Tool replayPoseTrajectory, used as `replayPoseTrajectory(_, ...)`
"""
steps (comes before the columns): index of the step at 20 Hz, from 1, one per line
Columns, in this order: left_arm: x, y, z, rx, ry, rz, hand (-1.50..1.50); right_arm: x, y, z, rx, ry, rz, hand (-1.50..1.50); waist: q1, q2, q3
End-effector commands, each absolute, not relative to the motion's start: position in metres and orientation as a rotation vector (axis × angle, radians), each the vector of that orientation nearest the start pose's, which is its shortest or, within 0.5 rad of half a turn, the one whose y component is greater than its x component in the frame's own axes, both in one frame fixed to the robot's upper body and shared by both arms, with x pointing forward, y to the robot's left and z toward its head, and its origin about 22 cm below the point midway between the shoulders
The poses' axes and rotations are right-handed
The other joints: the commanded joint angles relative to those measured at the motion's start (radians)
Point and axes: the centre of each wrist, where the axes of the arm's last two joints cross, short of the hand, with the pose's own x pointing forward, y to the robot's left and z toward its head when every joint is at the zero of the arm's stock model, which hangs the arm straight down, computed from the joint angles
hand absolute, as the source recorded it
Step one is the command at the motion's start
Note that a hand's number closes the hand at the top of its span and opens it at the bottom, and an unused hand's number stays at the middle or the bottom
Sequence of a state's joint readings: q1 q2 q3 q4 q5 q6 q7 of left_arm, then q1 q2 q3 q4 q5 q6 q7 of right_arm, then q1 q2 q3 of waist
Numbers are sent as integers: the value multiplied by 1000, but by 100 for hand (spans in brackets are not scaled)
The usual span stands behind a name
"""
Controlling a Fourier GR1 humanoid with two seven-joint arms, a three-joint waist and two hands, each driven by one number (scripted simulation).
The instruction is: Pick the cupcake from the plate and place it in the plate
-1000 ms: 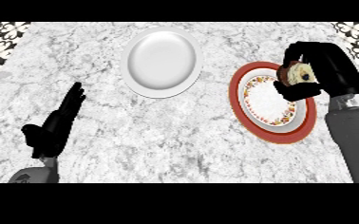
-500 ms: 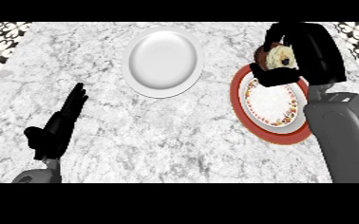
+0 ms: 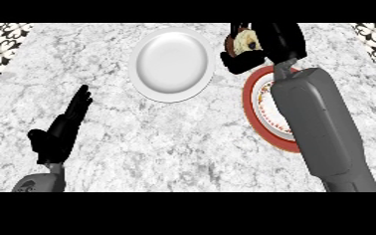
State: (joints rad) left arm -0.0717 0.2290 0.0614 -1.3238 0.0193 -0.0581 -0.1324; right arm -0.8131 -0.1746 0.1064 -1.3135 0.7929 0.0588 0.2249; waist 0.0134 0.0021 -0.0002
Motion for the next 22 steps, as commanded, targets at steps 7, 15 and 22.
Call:
replayPoseTrajectory(7, 257, 295, -25, 132, -1524, -166, 0, 413, -62, 148, -711, -1765, 971, 150, 10, 4, 0)
replayPoseTrajectory(15, 263, 285, -32, 112, -1540, -181, 0, 427, -48, 127, -683, -1748, 761, 150, 58, 17, 0)
replayPoseTrajectory(22, 280, 273, -17, 87, -1550, -219, 0, 431, -44, 110, -704, -1604, 641, -150, 81, 21, 0)
